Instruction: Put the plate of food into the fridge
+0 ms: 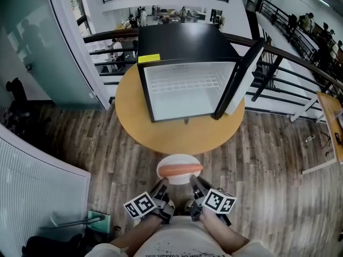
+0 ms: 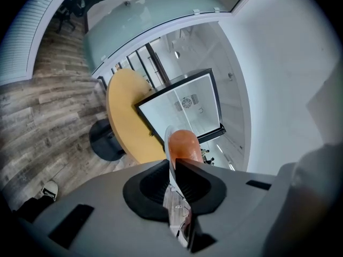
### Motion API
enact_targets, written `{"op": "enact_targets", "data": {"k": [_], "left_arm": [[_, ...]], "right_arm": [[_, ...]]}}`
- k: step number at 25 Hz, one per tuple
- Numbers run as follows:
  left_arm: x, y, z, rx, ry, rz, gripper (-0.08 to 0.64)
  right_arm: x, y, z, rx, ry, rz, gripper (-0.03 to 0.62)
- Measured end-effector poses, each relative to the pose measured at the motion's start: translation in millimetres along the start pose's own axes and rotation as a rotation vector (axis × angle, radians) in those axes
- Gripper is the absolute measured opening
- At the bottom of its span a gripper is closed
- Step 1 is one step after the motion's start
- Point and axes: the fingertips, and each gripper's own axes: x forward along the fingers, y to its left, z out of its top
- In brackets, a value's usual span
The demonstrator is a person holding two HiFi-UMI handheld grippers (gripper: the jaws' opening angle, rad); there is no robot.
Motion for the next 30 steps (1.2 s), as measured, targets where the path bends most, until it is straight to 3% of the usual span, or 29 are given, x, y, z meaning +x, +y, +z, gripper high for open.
{"op": "enact_targets", "data": {"k": [9, 18, 30], "left_arm": [[1.2, 5.5, 18.7, 0.000, 0.024, -0.023, 0.046], [35.1, 10.4, 36.3, -0.002, 0.010, -0.015, 0.046], [110.6, -6.1, 70.5, -0.003, -0.003, -0.013, 0.046]], "right_arm": [[14.7, 10.6, -1.5, 0.000, -0.027, -0.017, 0.075], [45.7, -2.8, 21.0, 0.001, -0.023, -0.004, 0.074], [95.4, -19.9, 89.8, -0.014, -0.013, 0.010, 0.075]]}}
